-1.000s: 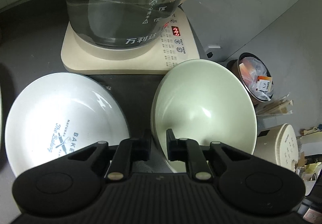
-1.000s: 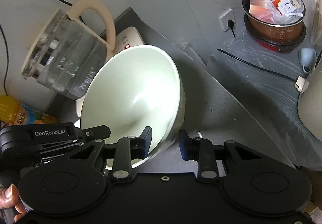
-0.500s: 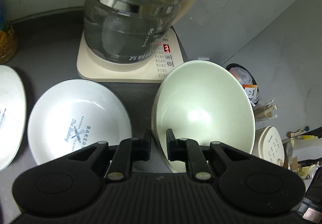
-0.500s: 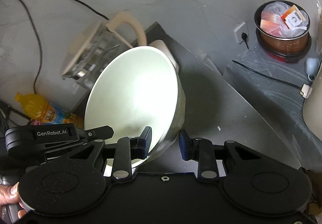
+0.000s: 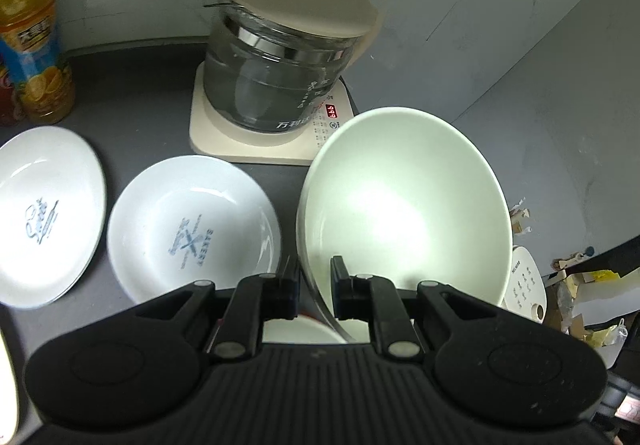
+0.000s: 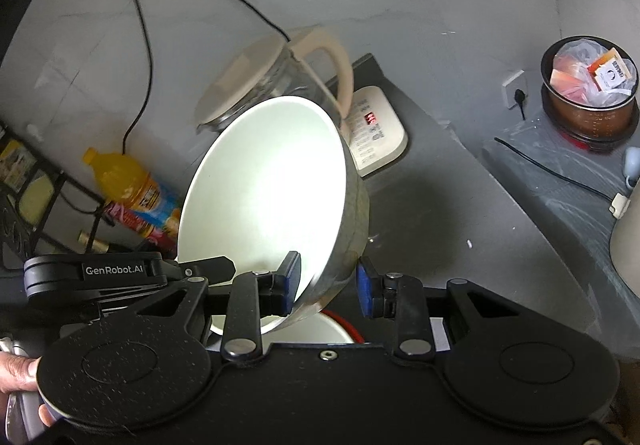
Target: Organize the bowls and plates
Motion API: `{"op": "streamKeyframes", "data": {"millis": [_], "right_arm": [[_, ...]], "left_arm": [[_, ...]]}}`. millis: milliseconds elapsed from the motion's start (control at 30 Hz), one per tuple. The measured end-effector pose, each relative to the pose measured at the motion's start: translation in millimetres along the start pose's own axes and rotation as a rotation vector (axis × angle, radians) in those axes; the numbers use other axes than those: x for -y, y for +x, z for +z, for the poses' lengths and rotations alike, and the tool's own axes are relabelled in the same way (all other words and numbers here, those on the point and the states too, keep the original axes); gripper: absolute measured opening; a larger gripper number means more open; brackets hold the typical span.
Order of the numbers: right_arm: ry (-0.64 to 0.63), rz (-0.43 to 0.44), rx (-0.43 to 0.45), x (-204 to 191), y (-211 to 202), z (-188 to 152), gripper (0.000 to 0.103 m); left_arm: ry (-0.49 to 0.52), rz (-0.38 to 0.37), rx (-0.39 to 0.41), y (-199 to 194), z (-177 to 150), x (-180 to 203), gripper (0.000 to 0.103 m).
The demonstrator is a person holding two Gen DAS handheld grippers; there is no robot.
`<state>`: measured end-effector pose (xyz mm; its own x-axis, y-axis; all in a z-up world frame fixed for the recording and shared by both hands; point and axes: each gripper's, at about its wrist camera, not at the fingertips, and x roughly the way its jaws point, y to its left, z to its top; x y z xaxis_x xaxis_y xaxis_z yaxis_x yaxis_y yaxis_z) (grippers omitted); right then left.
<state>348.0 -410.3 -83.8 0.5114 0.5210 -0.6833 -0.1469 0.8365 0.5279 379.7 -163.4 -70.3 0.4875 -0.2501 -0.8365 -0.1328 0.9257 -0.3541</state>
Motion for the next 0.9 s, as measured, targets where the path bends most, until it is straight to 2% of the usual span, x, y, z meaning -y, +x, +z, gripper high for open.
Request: {"op": "streamKeyframes", "data": {"millis": [433, 900], "right_arm": [[-0.087, 0.007, -0.063, -19.0, -8.7, -26.7, 0.030], [-0.129, 0.015, -0.160, -27.3, -3.8, -57.6, 0.030]], "left_arm": [[-0.023, -0.009, -0.015, -26.5, -30.4, -22.6, 0.014], [-0.015, -0.008, -0.063, -32.7, -52.4, -41.8, 0.014]]}}
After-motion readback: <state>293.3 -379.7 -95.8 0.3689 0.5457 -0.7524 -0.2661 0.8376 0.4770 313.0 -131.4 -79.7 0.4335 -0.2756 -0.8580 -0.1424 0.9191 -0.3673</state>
